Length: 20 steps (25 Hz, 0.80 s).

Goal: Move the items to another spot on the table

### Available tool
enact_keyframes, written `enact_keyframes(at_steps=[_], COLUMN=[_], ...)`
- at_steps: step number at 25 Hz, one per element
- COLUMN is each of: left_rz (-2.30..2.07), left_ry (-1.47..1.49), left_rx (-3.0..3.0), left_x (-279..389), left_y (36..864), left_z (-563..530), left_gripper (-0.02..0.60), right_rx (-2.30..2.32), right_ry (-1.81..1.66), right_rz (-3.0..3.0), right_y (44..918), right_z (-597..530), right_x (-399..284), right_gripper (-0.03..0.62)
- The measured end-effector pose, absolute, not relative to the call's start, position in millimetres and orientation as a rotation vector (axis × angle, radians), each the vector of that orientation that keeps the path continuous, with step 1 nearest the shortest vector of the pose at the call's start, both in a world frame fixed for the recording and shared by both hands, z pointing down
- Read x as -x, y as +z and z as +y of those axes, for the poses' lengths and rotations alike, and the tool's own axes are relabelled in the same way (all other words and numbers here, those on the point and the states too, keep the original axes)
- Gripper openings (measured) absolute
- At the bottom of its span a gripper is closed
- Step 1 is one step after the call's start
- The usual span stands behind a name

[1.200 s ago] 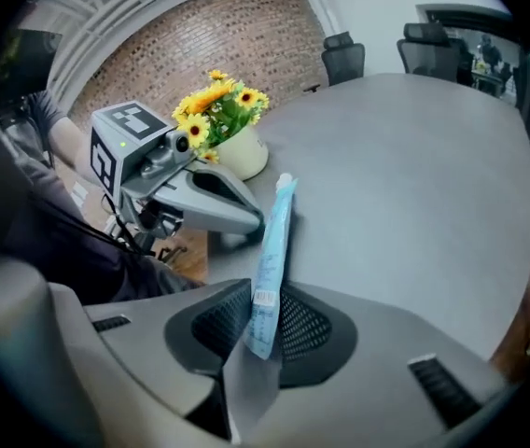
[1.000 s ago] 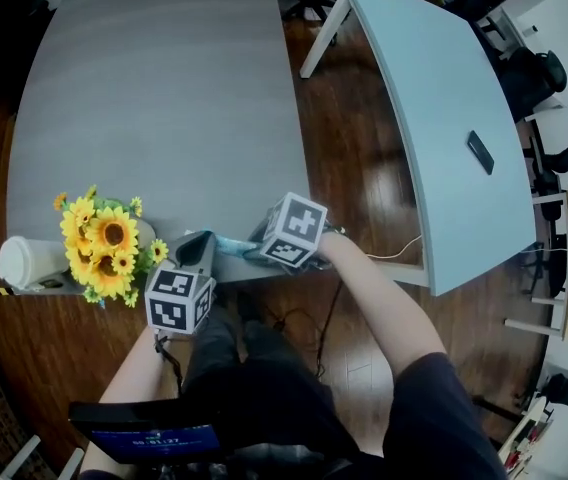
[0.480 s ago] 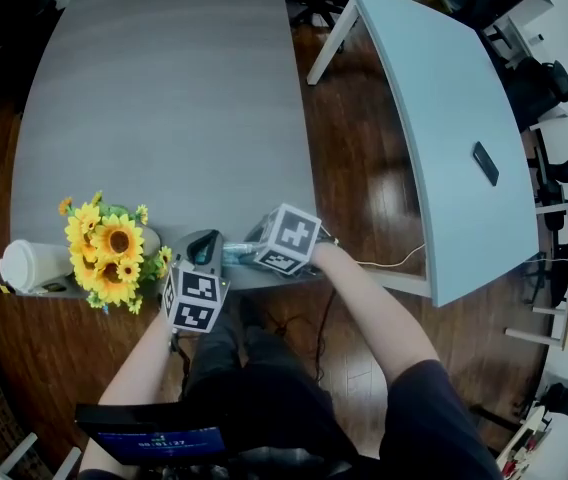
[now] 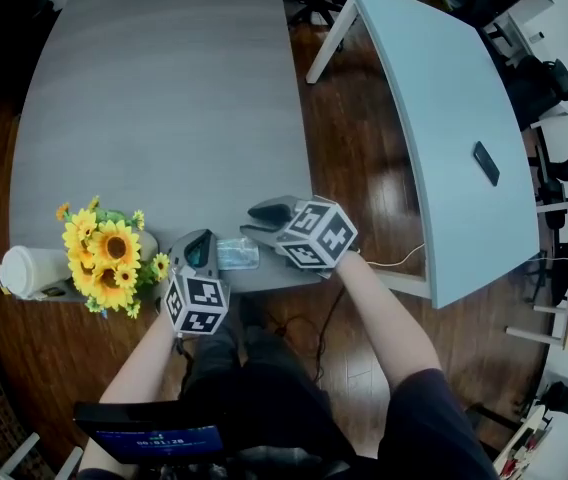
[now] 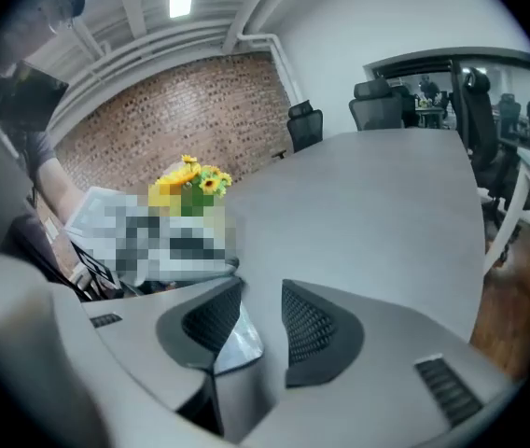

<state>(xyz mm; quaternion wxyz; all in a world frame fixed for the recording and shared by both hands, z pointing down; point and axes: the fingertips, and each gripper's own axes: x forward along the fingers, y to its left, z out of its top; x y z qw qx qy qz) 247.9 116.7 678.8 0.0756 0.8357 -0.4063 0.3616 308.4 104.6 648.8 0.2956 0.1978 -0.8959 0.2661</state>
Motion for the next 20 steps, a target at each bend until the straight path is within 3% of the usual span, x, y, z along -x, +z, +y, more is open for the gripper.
enact_keyframes(at_steps=[1,3,5,13,20], left_rz=[-1.239,-1.250,-1.226,-1.261,-1.430], left_ry=[1.062,1.002,0.884,0.563,0.266], left_rx=[-2.505,-2.506,-2.502,-2.413,-2.426], left_x=[-246.8,-245.3,-247.6,-230.6,-214.0], left_y=[674.1,661.9,645.2,576.9,464.7], left_z=[115.2,114.0,113.4,129.2,170.6], left_gripper=[0.008,0.008,0.008,0.005,0.005], right_rx=[-0.496,-0.409,-0.383,-0.492,-0.376], right_ry=[0.778,0.971,1.064,1.034,0.987], right_rz=[-2.422,-2.524,-2.619,-2.886,-3.062], right_y=[640.5,617.2,594.5,506.7,418.3], right_z=[111.0,125.5,133.6,159.5,205.0], right_x=[-302.6,-287.7,-279.5,-263.1,-253.9], right_gripper=[0.147,0.037,-0.021,-0.021,-0.023])
